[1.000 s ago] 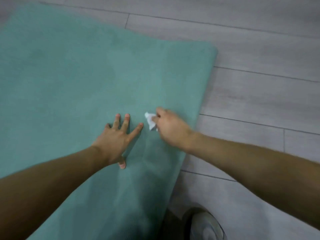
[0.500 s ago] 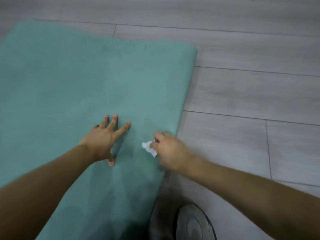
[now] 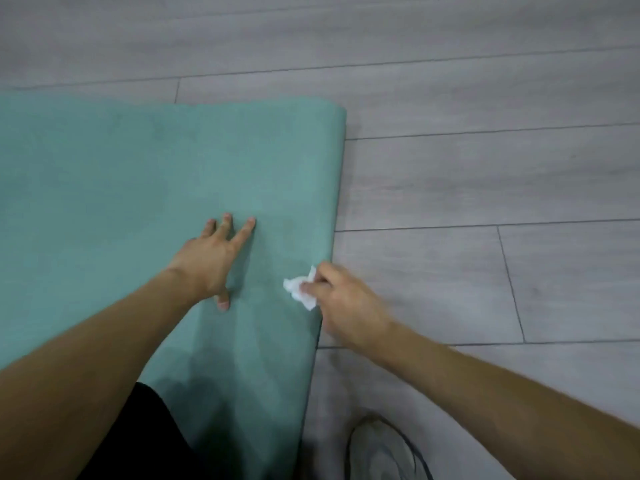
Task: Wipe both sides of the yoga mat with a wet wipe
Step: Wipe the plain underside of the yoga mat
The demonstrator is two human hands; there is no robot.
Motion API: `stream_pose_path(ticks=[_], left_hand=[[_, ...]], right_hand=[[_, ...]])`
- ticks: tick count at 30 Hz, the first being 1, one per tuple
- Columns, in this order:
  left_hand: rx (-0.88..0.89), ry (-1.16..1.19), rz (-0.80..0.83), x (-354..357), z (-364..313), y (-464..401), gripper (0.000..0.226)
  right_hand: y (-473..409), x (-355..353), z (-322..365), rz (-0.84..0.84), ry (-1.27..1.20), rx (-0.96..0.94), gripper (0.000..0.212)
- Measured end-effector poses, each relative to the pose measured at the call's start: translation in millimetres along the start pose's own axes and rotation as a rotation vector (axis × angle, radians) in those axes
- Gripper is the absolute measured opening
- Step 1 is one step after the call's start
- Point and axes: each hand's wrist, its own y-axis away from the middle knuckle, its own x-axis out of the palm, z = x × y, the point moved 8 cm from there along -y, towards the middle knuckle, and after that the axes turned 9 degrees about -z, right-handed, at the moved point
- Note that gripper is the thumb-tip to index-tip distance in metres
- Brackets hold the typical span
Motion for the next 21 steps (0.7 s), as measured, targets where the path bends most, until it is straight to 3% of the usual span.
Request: stream_pose_path(ticks=[2, 4, 5, 7, 9, 11, 13, 15, 17, 18, 20, 21], left_hand=[[0.032, -0.075, 0.012, 1, -3, -10, 0.181], [0.053, -0.082, 0.023, 1, -2, -12, 0.18], [0.053, -0.075, 0.026, 2, -1, -12, 0.179], [0.049, -0.078, 0.03, 1, -1, -10, 0.179], [0.056, -0.077, 0.034, 0, -1, -11, 0.178], [0.058, -0.067, 0.042, 1, 0, -10, 0.177], [0.059, -0.07, 0.038, 3, 1, -10, 0.177], [0.066, -0.079, 0.021, 3, 1, -11, 0.178], [0.072, -0.088, 0.004, 4, 2, -13, 0.178], [0.07, -0.092, -0.008, 4, 3, -14, 0.178], [0.073, -0.087, -0.014, 3, 4, -15, 0.178], [0.075, -0.079, -0.003, 4, 2, -14, 0.179]], right_hand=[[37, 11, 14, 0.003, -0.114, -0.072, 0.045], [11, 4, -9, -0.088, -0.089, -0.112, 0.046], [-16, -7, -24, -0.153, -0.081, -0.055, 0.04], [-74, -25, -71, -0.222, -0.098, 0.145, 0.008], [-113, -49, -95, -0.313, -0.005, 0.216, 0.006], [-117, -44, -86, -0.25, 0.0, 0.214, 0.017], [-76, -26, -44, -0.261, 0.02, 0.053, 0.017], [-5, 19, 20, -0.017, -0.043, -0.227, 0.006], [16, 38, 34, 0.164, 0.01, -0.416, 0.01], [-8, 31, 17, 0.127, 0.04, -0.428, 0.01], [-98, -4, -40, -0.063, 0.168, -0.259, 0.016], [-141, -23, -67, -0.075, 0.261, -0.18, 0.024]])
